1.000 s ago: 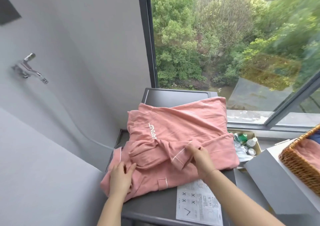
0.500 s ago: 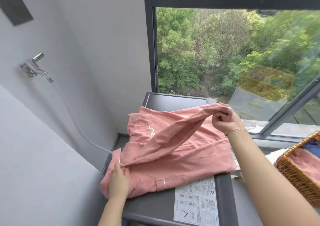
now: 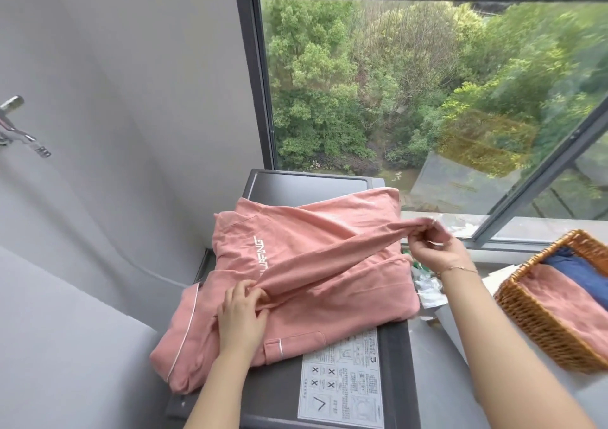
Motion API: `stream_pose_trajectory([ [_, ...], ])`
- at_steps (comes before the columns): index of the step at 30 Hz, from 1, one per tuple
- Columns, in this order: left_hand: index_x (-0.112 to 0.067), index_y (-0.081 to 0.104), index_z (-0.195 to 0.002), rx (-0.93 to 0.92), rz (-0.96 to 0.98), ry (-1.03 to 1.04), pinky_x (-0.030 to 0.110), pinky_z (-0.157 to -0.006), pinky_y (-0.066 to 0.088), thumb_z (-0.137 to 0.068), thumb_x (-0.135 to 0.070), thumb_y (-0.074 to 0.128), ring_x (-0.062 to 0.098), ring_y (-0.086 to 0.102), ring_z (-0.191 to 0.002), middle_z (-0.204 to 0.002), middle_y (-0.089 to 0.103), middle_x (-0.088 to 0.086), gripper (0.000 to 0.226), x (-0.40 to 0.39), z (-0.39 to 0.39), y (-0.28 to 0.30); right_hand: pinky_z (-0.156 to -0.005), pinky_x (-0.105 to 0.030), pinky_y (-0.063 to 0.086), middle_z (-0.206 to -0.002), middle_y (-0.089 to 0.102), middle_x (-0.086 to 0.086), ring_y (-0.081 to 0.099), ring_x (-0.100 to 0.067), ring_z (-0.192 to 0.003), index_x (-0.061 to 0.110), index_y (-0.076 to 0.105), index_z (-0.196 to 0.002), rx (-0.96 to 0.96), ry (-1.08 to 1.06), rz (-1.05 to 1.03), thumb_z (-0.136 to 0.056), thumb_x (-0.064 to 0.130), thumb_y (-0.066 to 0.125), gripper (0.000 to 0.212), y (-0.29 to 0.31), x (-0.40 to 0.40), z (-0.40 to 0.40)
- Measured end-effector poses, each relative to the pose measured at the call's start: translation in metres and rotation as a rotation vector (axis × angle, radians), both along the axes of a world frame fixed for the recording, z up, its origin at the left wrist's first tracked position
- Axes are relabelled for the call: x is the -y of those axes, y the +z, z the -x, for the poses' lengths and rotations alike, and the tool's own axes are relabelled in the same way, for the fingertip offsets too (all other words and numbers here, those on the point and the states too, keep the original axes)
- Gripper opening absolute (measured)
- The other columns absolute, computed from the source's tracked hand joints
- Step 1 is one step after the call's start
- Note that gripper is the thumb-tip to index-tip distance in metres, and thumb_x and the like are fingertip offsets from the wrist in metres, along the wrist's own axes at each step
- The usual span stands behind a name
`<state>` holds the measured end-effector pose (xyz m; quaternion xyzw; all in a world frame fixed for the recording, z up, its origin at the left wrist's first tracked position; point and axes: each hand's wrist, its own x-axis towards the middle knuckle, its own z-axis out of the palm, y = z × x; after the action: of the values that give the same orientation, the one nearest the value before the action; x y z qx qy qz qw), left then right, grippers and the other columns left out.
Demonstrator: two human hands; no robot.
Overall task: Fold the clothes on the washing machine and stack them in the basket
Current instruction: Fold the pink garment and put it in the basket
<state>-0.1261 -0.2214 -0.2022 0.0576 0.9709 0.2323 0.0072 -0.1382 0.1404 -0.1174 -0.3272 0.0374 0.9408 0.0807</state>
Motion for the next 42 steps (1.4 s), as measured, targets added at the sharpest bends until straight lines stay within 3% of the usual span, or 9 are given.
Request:
stream_pose_trajectory([
  [7,-0.021,0.056,-0.076,-0.118,-0.369,-0.053,0.008,-0.101,0.026,-0.09,0.001,0.06,0.002,0.045,-0.117,-0.12,0.057,-0.01,0.026,0.006,-0.005,0.017,-0.062,-0.032,0.06,-0.074,0.071,-0.021,0.071,-0.028,-0.064,-0.008,0.059,-0.084,0.183,0.049,-0.325,-0.094,0.007,0.046,0.022,0.003,-0.028,-0.004],
  [11,-0.022,0.054,-0.082,-0.056,-0.453,0.031,0.01,-0.079,0.039,-0.094,-0.002,0.055,0.009,0.055,-0.088,-0.092,0.061,-0.015,0.023,0.009,-0.018,0.021,-0.099,-0.041,0.047,-0.117,0.064,-0.019,0.061,-0.031,-0.107,0.0,0.056,-0.121,0.21,0.24,-0.34,-0.065,0.001,0.059,0.056,-0.02,-0.019,-0.011],
  [13,-0.024,0.046,-0.077,-0.032,-0.481,0.117,0.019,-0.067,0.039,-0.098,-0.009,0.048,0.02,0.049,-0.071,-0.075,0.056,-0.003,0.027,0.011,-0.024,0.021,-0.084,-0.039,0.055,-0.113,0.068,-0.012,0.067,-0.027,-0.096,0.006,0.057,-0.121,0.175,0.334,-0.362,-0.035,-0.01,0.069,0.088,-0.024,-0.012,-0.009],
  [17,-0.028,0.048,-0.082,-0.026,-0.416,0.202,0.033,-0.071,0.036,-0.094,-0.02,0.058,0.022,0.05,-0.078,-0.081,0.055,-0.001,0.018,0.02,-0.021,0.019,-0.047,-0.019,0.053,-0.084,0.073,-0.001,0.06,-0.007,-0.044,0.012,0.059,-0.098,0.28,0.499,-0.746,-0.083,-0.004,0.046,0.025,-0.015,0.003,0.008],
  [22,-0.03,0.061,-0.107,0.193,0.065,0.119,0.037,-0.099,0.031,-0.068,-0.006,0.071,0.021,0.049,-0.115,-0.113,0.058,-0.01,0.046,0.033,-0.015,0.001,-0.04,-0.02,0.049,-0.067,0.058,-0.006,0.047,-0.006,-0.03,0.013,0.064,-0.088,0.34,0.3,-1.29,-0.09,0.001,0.046,0.022,-0.027,-0.007,0.01],
  [26,-0.03,0.06,-0.075,0.081,-0.112,0.194,0.035,-0.081,0.041,-0.061,0.014,0.059,0.021,0.057,-0.093,-0.091,0.061,-0.009,0.047,0.029,-0.013,0.003,-0.048,-0.023,0.049,-0.076,0.06,-0.006,0.052,-0.012,-0.048,0.016,0.06,-0.081,0.534,0.252,-1.249,-0.083,0.004,0.057,0.012,-0.073,-0.005,0.0],
  [33,-0.004,0.058,-0.069,-0.042,-0.347,0.361,0.01,-0.075,0.036,-0.064,0.026,0.047,0.024,0.055,-0.093,-0.093,0.062,0.008,0.032,0.032,-0.02,-0.001,-0.049,-0.023,0.036,-0.07,0.045,-0.004,0.041,-0.016,-0.058,0.016,0.052,-0.074,0.668,0.445,-0.969,-0.084,0.019,0.071,0.022,-0.12,0.0,-0.016],
  [39,-0.004,0.045,-0.056,-0.104,-0.431,0.427,0.004,-0.067,0.034,-0.061,0.029,0.037,0.008,0.05,-0.078,-0.089,0.06,0.01,0.034,0.03,-0.022,0.003,-0.054,-0.017,0.048,-0.082,0.058,0.003,0.055,-0.007,-0.069,0.021,0.056,-0.085,0.395,0.013,-0.897,-0.095,0.013,0.054,0.013,-0.082,-0.001,-0.009],
  [42,-0.006,0.047,-0.052,-0.092,-0.439,0.408,0.003,-0.068,0.034,-0.061,0.03,0.037,0.004,0.054,-0.082,-0.091,0.061,0.006,0.038,0.031,-0.027,0.001,-0.061,-0.022,0.047,-0.083,0.057,0.004,0.057,-0.009,-0.073,0.021,0.053,-0.084,0.485,-0.203,-0.89,-0.093,0.015,0.047,0.012,-0.079,-0.003,-0.016],
])
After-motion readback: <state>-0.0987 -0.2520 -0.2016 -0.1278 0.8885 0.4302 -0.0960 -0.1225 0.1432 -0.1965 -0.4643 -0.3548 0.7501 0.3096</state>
